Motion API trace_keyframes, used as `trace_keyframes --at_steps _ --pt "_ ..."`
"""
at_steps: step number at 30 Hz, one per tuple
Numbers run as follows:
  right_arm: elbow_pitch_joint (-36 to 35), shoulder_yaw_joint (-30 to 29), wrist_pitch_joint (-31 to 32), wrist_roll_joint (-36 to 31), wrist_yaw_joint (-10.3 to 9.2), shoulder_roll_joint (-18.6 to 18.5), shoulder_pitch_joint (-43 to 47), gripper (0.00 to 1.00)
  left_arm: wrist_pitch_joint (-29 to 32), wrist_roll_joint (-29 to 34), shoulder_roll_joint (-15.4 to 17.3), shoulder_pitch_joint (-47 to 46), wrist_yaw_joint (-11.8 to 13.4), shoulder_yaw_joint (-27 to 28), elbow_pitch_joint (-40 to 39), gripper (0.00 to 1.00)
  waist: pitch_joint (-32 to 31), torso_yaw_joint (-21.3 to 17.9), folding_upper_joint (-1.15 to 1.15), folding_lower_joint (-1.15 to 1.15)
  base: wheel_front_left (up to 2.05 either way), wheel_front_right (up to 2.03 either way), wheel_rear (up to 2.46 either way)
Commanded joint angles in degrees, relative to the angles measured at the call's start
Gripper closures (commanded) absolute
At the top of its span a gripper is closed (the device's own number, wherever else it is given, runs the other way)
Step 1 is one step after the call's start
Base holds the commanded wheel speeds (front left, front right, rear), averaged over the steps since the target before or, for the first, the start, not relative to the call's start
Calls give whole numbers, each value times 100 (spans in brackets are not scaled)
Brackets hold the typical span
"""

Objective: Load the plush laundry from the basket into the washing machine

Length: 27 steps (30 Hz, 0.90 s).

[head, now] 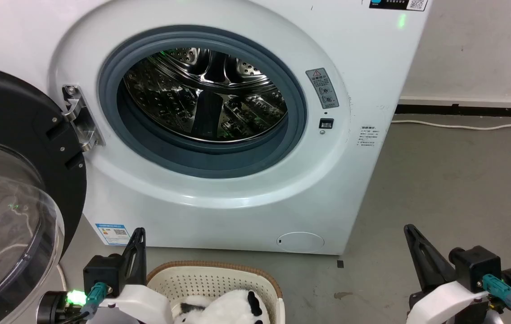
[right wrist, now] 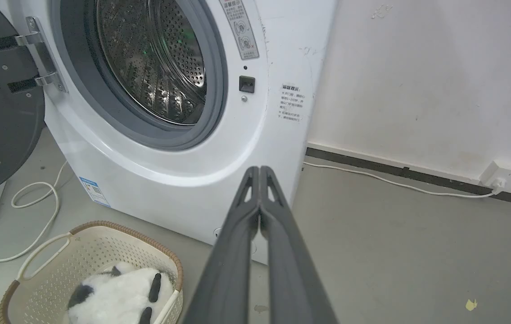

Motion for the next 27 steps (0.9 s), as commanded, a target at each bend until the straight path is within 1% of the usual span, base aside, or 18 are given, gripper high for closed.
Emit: trace_keyframes --at_steps 1,17,18,27 --pt "16 -3 3 -42 -5 5 -67 100 1 10 1 -89 12 1 -25 100 0 0 0 0 0 0 0" --pt "16 -3 3 -42 -5 5 -67 100 1 10 1 -89 12 1 -25 100 0 0 0 0 0 0 0" --pt "0 -1 -1 2 0 0 0 0 -2 0 1 0 0 -2 0 0 0 0 0 0 0 0 0" --pt "-5 -19 -52 55 0 0 11 0 -52 -25 0 7 13 -30 -5 0 -12 -3 0 0 0 0 0"
